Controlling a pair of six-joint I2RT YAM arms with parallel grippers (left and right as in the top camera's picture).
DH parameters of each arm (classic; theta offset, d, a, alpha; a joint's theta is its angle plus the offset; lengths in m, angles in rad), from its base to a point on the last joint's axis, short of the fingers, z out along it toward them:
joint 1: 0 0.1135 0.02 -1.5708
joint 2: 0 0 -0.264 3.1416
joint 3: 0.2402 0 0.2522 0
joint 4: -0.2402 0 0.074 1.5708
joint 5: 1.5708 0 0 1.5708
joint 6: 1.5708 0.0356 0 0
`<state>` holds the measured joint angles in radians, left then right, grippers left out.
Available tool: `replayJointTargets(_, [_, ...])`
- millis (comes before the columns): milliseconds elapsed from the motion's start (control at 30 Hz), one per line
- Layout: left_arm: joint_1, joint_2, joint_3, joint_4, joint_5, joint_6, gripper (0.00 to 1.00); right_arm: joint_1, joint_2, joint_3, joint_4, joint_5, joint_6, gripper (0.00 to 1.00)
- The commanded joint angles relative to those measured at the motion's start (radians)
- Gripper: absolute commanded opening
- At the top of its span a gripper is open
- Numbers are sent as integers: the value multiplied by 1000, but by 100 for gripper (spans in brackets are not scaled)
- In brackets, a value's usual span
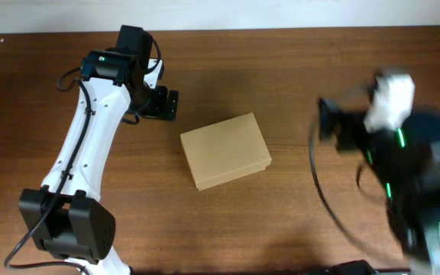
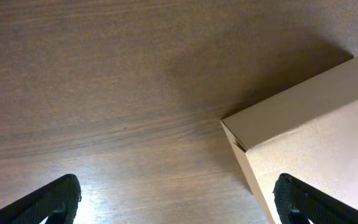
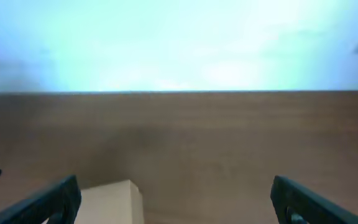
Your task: Pack container
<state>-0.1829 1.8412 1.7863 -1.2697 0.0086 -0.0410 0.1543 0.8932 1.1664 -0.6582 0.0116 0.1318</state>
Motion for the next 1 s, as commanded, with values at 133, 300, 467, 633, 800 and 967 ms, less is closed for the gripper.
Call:
replayJointTargets(133, [2, -2, -5, 2, -5, 12, 99, -135, -402, -427, 45, 26, 5, 99])
replayJointTargets(300, [2, -2, -5, 2, -5, 11, 99, -182, -593, -660, 46, 27, 5, 99])
replayJointTargets(467, [2, -2, -5, 2, -5, 11, 99, -189, -728, -840, 71, 26, 5, 99])
replayJointTargets(633, [2, -2, -5, 2, -5, 11, 99, -189, -877, -939, 79, 24, 5, 99])
replayJointTargets(800, [2, -2, -5, 2, -5, 11, 99, -188, -890, -963, 89, 26, 5, 99])
replayJointTargets(967, [2, -2, -5, 2, -5, 11, 99, -188, -891, -963, 70, 26, 5, 99])
